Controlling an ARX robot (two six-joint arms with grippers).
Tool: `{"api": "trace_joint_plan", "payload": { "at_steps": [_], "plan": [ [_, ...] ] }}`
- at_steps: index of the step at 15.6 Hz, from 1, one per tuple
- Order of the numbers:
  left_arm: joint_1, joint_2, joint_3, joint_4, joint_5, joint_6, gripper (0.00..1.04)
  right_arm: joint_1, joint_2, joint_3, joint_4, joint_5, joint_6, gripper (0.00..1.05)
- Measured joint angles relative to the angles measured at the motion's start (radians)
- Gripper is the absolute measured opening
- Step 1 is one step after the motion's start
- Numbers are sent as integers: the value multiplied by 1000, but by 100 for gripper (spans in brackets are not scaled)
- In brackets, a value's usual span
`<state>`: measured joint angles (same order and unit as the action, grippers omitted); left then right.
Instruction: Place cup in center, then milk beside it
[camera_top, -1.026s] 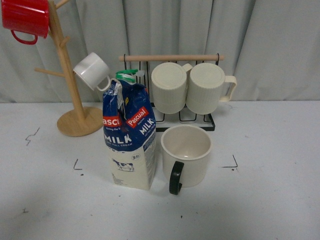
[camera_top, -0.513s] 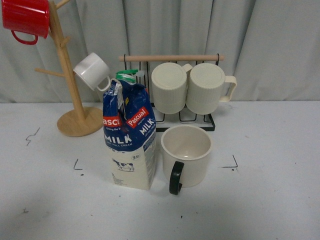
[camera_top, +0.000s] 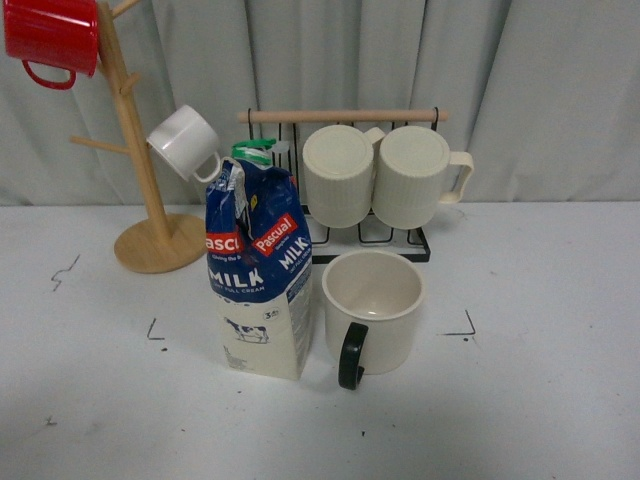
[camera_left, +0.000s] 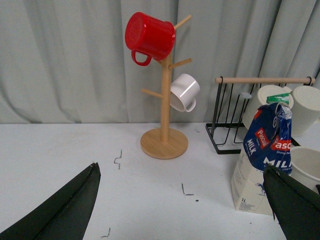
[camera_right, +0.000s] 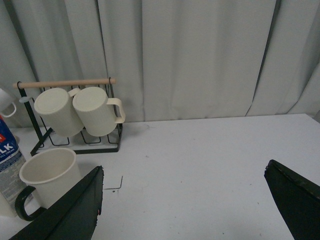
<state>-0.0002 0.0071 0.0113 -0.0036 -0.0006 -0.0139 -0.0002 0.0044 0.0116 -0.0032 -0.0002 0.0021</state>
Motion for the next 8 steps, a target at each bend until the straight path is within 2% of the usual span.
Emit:
{"api": "trace_joint_plan", "payload": {
  "at_steps": [8],
  "plan": [
    [0,0,0,0,0,0,98,0,0,0,0,0,0,98]
  ]
}}
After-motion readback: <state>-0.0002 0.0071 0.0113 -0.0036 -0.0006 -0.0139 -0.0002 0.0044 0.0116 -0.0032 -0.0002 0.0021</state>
